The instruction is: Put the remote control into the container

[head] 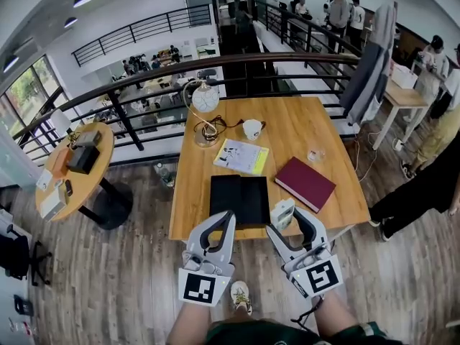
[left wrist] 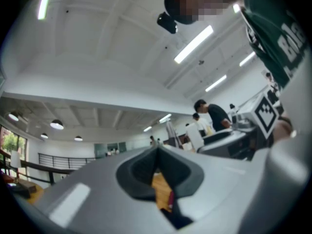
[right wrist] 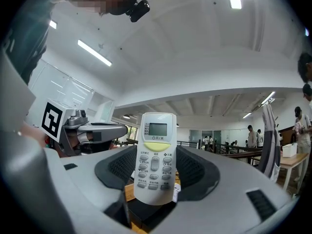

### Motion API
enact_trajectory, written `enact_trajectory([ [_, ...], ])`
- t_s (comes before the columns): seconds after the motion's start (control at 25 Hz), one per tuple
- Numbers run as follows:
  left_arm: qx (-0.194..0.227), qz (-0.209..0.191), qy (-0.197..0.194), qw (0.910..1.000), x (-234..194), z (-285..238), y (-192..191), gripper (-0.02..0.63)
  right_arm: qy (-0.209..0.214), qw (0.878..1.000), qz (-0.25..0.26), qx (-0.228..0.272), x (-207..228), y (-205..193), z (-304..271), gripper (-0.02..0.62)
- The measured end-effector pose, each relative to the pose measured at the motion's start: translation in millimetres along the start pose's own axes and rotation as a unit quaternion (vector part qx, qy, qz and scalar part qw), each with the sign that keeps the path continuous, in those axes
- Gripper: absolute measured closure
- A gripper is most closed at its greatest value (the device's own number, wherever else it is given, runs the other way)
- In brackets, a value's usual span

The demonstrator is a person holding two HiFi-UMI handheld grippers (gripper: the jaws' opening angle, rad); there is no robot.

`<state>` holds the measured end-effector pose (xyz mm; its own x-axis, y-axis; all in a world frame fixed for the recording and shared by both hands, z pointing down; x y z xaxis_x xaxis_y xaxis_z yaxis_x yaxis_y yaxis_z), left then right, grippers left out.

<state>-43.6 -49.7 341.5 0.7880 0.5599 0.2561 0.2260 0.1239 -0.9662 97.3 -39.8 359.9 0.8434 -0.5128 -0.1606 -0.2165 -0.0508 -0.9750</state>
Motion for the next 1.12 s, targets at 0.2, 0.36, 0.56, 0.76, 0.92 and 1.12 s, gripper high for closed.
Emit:
enact_trajectory([
  [0.2, 0.002, 0.008, -0.001, 1.0000, -40, -18, -10, 0.609, -0.009, 1.000, -0.002, -0.010, 3, 6, -43, 0.331],
  [0.36, 0.006, 0.011, -0.009, 0.9999, -65, -32, -18, 0.609, -0.016, 1.000, 0.003, -0.011, 2, 11, -74, 0.331],
  [0.56, 0.010, 0.017, -0.023, 0.9995, -87, -50, -27, 0.609, -0.031, 0.999, 0.009, -0.007, 4, 16, -104, 0.331],
  [0.76, 0.017, 0.030, -0.033, 0.9989, -96, -64, -39, 0.609, -0.047, 0.999, 0.008, -0.009, 8, 10, -116, 0.331],
  [0.92, 0.024, 0.024, -0.033, 0.9989, -96, -71, -46, 0.611, -0.054, 0.998, 0.008, -0.017, 9, 5, -122, 0.331],
  [1.12, 0.018, 0.022, -0.033, 0.9990, -97, -78, -54, 0.611, -0.052, 0.998, 0.009, -0.026, 11, 2, -131, 0.331],
])
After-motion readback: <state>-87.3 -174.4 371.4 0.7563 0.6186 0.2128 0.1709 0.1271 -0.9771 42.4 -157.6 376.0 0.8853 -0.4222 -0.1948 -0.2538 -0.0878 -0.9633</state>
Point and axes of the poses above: the fingertips, and each gripper's own axes: z backward along the fingers, x to its right, y out of its top, the point moved 4 cm from there along z, backward along the fingers, and after that the axes turned 14 degrees about -x, right-handed, at the moved point
